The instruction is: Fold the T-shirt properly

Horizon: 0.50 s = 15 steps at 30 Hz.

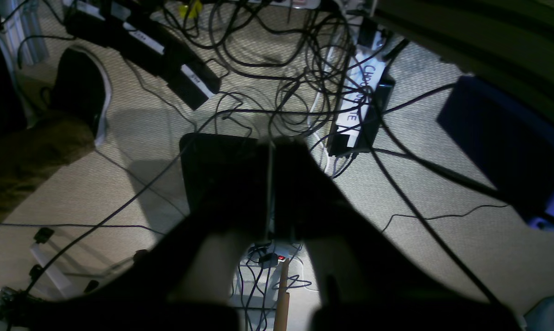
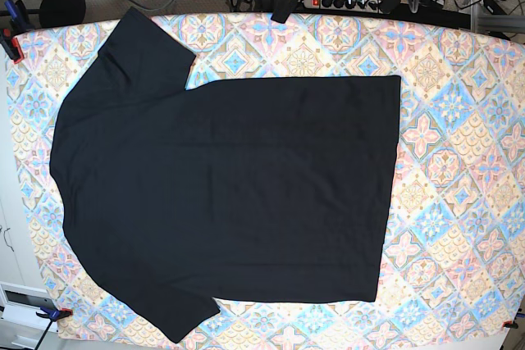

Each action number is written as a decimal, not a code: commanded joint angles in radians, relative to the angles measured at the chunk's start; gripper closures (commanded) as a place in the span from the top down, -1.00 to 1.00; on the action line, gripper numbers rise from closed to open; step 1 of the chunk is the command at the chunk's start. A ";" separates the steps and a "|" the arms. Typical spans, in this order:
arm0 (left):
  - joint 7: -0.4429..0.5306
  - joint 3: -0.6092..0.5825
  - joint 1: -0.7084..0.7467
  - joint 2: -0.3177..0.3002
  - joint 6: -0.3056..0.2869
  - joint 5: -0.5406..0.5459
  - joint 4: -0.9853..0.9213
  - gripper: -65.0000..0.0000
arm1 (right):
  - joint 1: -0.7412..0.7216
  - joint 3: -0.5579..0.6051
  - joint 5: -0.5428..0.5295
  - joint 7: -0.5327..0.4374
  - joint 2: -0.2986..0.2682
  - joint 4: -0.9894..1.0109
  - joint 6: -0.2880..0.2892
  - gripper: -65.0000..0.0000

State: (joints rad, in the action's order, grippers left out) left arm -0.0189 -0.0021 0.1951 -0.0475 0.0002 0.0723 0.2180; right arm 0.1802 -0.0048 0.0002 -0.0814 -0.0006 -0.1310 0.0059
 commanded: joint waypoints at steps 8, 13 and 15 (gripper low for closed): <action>-0.002 0.003 0.008 0.002 0.002 0.004 0.001 -0.97 | 0.008 -0.002 -0.002 -0.002 -0.005 0.000 0.001 -1.00; -0.002 0.001 0.010 -0.001 0.002 0.004 0.001 -0.97 | 0.014 -0.002 -0.002 -0.004 -0.006 0.000 0.001 -1.00; -0.002 -0.002 0.027 -0.002 0.002 -0.001 0.002 -0.97 | 0.029 -0.002 -0.002 -0.005 -0.006 0.000 0.001 -1.00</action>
State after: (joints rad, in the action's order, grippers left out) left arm -0.0158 -0.0025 0.2039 -0.0471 -0.0006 0.0719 0.2214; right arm 0.1947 -0.0048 -0.0006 -0.0883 -0.0032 -0.1329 0.0059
